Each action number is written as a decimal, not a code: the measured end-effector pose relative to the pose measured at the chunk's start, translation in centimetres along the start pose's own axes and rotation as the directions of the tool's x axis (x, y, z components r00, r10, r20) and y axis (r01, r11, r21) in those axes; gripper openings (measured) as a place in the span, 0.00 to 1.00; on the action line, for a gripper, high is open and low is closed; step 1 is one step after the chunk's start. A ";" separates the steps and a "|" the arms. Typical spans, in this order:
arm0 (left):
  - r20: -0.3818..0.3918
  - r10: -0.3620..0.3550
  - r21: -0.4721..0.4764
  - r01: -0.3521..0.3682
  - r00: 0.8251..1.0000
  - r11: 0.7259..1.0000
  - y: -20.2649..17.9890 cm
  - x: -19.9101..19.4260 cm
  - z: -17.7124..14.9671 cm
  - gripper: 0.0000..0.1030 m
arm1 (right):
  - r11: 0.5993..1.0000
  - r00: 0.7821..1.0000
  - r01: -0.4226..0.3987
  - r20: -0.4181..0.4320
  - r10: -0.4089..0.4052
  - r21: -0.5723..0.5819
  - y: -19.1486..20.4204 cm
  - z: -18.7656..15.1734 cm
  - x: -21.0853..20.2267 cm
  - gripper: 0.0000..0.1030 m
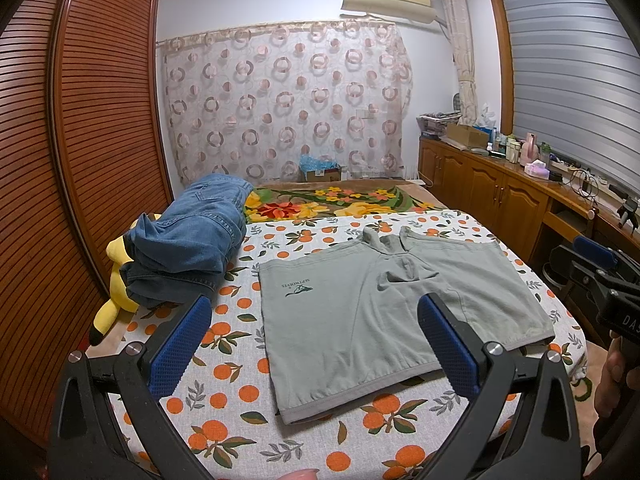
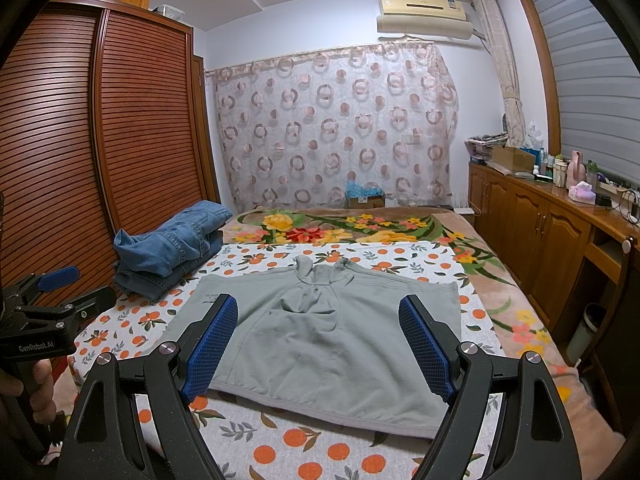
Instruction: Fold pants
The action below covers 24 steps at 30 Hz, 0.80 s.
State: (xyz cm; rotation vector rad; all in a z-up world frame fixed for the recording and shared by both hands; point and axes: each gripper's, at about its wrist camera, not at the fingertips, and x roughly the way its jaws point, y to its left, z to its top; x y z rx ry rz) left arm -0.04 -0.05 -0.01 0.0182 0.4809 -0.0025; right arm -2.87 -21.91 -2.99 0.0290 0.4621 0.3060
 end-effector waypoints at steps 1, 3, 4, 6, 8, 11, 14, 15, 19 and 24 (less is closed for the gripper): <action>0.000 0.000 0.000 0.000 1.000 1.000 0.0 0.0 0.0 1.00 | 1.000 1.000 0.000 0.000 0.000 0.000 0.0 0.0 0.0 0.82; 0.000 0.000 0.000 0.000 1.000 1.000 0.0 0.0 0.0 1.00 | 1.000 1.000 -0.001 -0.001 0.001 0.000 0.0 0.0 0.0 0.82; 0.000 0.000 0.000 0.000 1.000 1.000 0.0 0.0 0.0 1.00 | 1.000 1.000 -0.001 -0.001 0.001 0.000 0.0 0.0 0.0 0.82; 0.000 0.000 0.000 0.000 1.000 1.000 0.0 0.0 0.0 1.00 | 1.000 1.000 -0.001 0.000 0.001 0.000 0.0 0.0 0.0 0.82; 0.001 0.001 0.001 -0.001 1.000 1.000 0.0 0.0 0.0 1.00 | 1.000 1.000 -0.001 0.001 0.001 0.000 0.0 0.0 0.0 0.82; 0.001 0.000 0.001 0.000 1.000 1.000 0.0 0.0 0.0 1.00 | 1.000 1.000 -0.001 0.001 0.001 0.000 0.0 0.0 0.0 0.82; 0.001 0.001 0.002 -0.001 1.000 1.000 0.0 0.0 0.0 1.00 | 1.000 1.000 -0.001 0.001 0.001 0.000 -0.1 0.0 0.0 0.82; 0.002 0.000 0.001 0.000 1.000 1.000 0.0 0.0 0.0 1.00 | 1.000 1.000 -0.001 0.001 0.001 0.001 -0.1 0.0 0.0 0.82; -0.008 -0.003 0.001 0.003 1.000 1.000 0.0 0.1 0.0 1.00 | 1.000 1.000 0.000 0.000 0.000 0.001 -0.1 0.0 0.0 0.82; -0.040 -0.015 -0.003 0.015 0.999 1.000 -0.6 0.6 0.2 1.00 | 1.000 1.000 0.004 -0.010 -0.004 0.005 -0.1 0.0 0.3 0.82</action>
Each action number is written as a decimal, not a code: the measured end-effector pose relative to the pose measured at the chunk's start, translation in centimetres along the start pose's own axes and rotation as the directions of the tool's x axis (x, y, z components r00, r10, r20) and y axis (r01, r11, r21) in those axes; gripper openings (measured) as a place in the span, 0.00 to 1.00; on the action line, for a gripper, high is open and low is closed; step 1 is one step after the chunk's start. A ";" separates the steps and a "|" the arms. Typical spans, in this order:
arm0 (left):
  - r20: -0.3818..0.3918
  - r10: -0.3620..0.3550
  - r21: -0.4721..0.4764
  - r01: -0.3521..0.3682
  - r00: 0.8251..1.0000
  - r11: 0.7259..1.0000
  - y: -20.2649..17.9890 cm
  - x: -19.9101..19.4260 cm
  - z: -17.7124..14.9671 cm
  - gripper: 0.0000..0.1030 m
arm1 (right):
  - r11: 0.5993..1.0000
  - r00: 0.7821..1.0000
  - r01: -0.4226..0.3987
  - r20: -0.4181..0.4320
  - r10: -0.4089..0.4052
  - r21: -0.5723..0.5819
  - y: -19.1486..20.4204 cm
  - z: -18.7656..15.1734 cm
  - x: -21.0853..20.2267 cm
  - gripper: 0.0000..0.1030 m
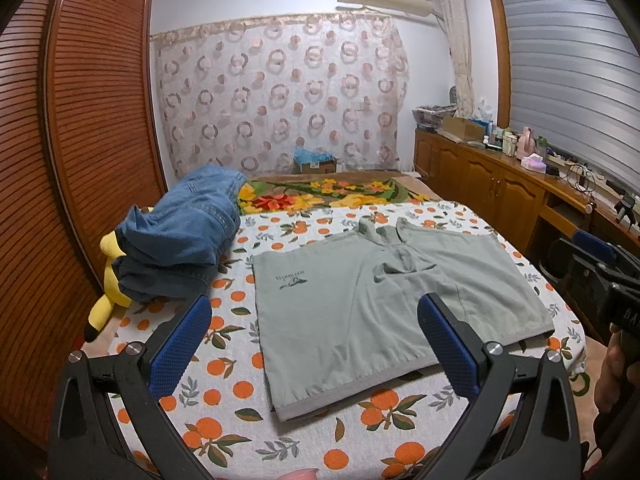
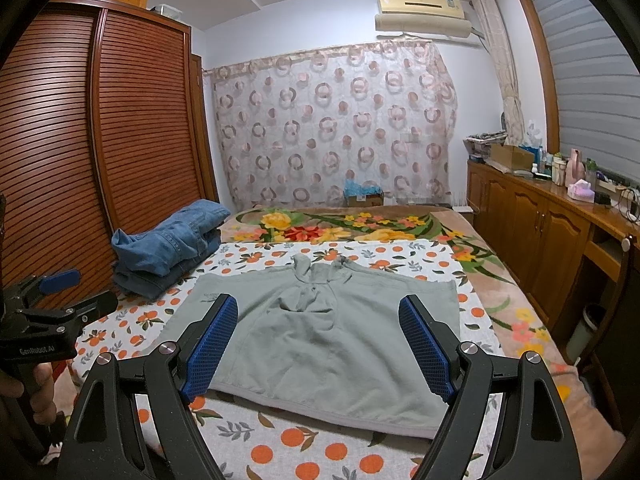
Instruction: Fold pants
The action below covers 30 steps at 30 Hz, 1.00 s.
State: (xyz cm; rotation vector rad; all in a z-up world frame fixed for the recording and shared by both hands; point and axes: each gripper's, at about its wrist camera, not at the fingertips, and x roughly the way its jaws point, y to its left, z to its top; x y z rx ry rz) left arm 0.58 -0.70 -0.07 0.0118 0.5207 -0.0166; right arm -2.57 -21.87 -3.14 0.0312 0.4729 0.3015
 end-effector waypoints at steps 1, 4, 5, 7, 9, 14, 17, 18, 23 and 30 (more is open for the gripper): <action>-0.004 -0.002 0.000 0.002 1.000 1.000 0.4 0.2 -0.2 1.00 | 1.000 1.000 0.000 -0.004 0.000 0.000 0.0 0.0 0.1 0.82; -0.036 -0.010 -0.002 0.010 0.999 1.000 0.2 1.1 -0.8 1.00 | 1.000 1.000 -0.006 -0.020 0.006 0.002 0.1 -0.2 0.6 0.82; -0.039 -0.011 -0.002 0.011 0.999 1.000 0.5 1.3 -0.9 1.00 | 1.000 1.000 -0.009 -0.022 0.009 0.003 0.0 -0.1 0.6 0.82; -0.054 -0.014 -0.008 0.014 0.998 1.000 1.0 2.0 -1.4 1.00 | 1.000 0.999 -0.018 -0.029 0.018 0.007 -0.1 -0.2 0.8 0.82; -0.067 -0.016 -0.015 0.015 0.998 1.000 1.6 2.7 -1.8 1.00 | 1.000 0.999 -0.018 -0.035 0.018 0.005 -0.1 -0.2 0.9 0.82; -0.091 -0.008 -0.021 0.006 0.996 1.000 2.7 3.8 -2.5 1.00 | 1.000 0.998 -0.022 -0.051 0.023 0.004 -0.3 -0.1 1.5 0.82; -0.101 -0.002 -0.015 0.000 0.995 1.000 2.8 4.1 -2.9 1.00 | 1.000 0.998 -0.026 -0.061 0.026 -0.001 -0.3 -0.3 1.6 0.82; -0.108 0.002 -0.009 -0.003 0.994 1.000 3.0 4.4 -3.1 1.00 | 1.000 0.998 -0.026 -0.064 0.026 -0.003 -0.4 -0.4 1.8 0.82; -0.142 -0.008 0.006 0.009 0.990 1.000 3.5 5.3 -4.2 1.00 | 0.999 0.996 -0.027 -0.089 0.025 -0.019 -0.4 -0.6 2.3 0.82; -0.207 -0.029 -0.005 0.029 0.978 1.000 5.3 6.5 -6.3 0.94 | 0.999 0.994 -0.025 -0.111 0.022 -0.023 -0.4 -0.4 2.2 0.82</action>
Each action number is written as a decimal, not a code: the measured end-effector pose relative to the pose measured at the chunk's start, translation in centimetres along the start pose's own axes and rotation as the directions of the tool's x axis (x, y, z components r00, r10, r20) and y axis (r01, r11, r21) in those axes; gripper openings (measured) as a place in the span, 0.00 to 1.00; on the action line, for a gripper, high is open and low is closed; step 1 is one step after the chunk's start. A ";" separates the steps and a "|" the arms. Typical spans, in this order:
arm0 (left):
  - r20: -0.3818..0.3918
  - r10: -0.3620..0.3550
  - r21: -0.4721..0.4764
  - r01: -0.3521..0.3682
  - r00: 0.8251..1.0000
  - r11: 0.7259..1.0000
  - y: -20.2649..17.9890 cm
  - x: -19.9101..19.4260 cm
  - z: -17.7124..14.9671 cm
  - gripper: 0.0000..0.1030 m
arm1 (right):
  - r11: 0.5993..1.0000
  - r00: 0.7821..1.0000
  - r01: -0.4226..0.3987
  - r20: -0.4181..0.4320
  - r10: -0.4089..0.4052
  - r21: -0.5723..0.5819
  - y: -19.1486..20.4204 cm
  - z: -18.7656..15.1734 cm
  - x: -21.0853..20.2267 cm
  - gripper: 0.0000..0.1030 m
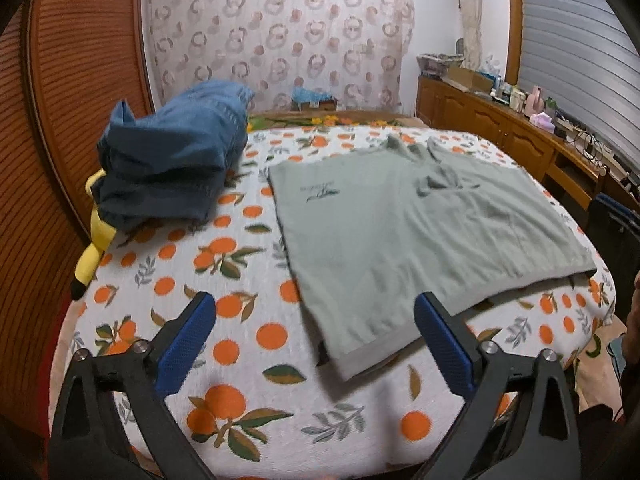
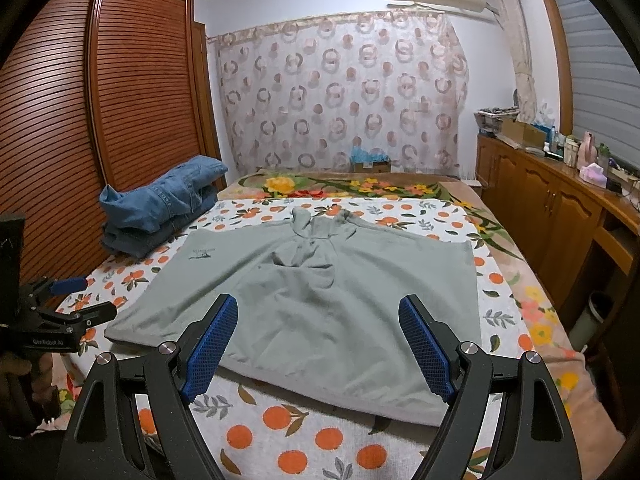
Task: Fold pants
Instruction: 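Lower the left gripper to the pants hem and close on it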
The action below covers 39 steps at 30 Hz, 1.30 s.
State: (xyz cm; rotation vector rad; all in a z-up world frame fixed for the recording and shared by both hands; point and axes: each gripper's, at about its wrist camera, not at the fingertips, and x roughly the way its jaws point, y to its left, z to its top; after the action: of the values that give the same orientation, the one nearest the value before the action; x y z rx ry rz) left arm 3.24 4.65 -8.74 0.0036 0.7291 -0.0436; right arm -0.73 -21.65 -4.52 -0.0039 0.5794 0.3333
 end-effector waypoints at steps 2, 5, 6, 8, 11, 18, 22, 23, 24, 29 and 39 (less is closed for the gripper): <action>-0.018 -0.009 -0.008 0.009 1.000 1.000 0.3 0.4 -0.4 0.91 | 1.000 1.000 0.000 -0.002 0.000 -0.002 0.1 -0.1 0.0 0.82; -0.049 -0.029 -0.025 0.028 0.998 0.999 0.8 1.1 -1.0 0.80 | 1.000 1.000 0.000 -0.006 0.000 -0.006 0.1 -0.2 0.0 0.82; -0.058 -0.033 -0.027 0.032 0.998 0.999 0.8 1.3 -1.2 0.76 | 1.000 1.000 0.002 -0.010 -0.002 -0.007 0.1 -0.2 0.0 0.82; -0.069 -0.038 -0.030 0.036 0.997 0.999 0.7 1.6 -1.4 0.71 | 1.000 1.000 0.002 -0.014 -0.003 -0.008 0.1 -0.3 0.2 0.82; -0.086 -0.051 -0.037 0.048 0.995 0.998 0.7 2.1 -1.7 0.63 | 1.000 1.000 0.002 -0.021 -0.003 -0.011 0.0 -0.3 0.1 0.82; -0.111 -0.060 -0.021 0.058 0.992 0.998 0.4 2.6 -2.2 0.56 | 1.000 0.999 0.009 -0.033 -0.010 -0.012 -0.2 -0.2 -0.1 0.82; -0.103 -0.066 -0.013 0.065 0.992 0.998 0.4 2.6 -2.2 0.44 | 1.000 0.999 0.011 -0.039 -0.012 -0.018 0.0 -0.3 -0.4 0.82; -0.102 -0.063 -0.004 0.063 0.993 0.998 0.2 2.5 -2.2 0.40 | 1.000 0.999 0.010 -0.039 -0.011 -0.020 0.1 -0.2 -0.4 0.82; -0.103 -0.068 0.000 0.068 0.992 0.998 0.2 2.6 -2.1 0.32 | 1.000 0.999 0.008 -0.039 -0.008 -0.022 0.1 -0.3 -0.6 0.82; -0.117 -0.126 0.018 0.129 0.985 0.991 -0.3 2.8 -1.7 0.05 | 1.000 0.999 0.006 -0.049 -0.007 -0.026 -0.3 0.0 0.0 0.82; -0.070 -0.184 0.083 0.190 0.980 0.978 -1.9 1.4 1.6 0.03 | 1.000 0.998 0.012 -0.055 -0.013 -0.029 -0.6 0.1 0.1 0.82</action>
State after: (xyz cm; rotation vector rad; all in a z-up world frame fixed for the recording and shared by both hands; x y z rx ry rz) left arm 5.27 2.68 -8.44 0.0217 0.7880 -0.2568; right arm -0.40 -22.16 -4.55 -0.0448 0.6291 0.3305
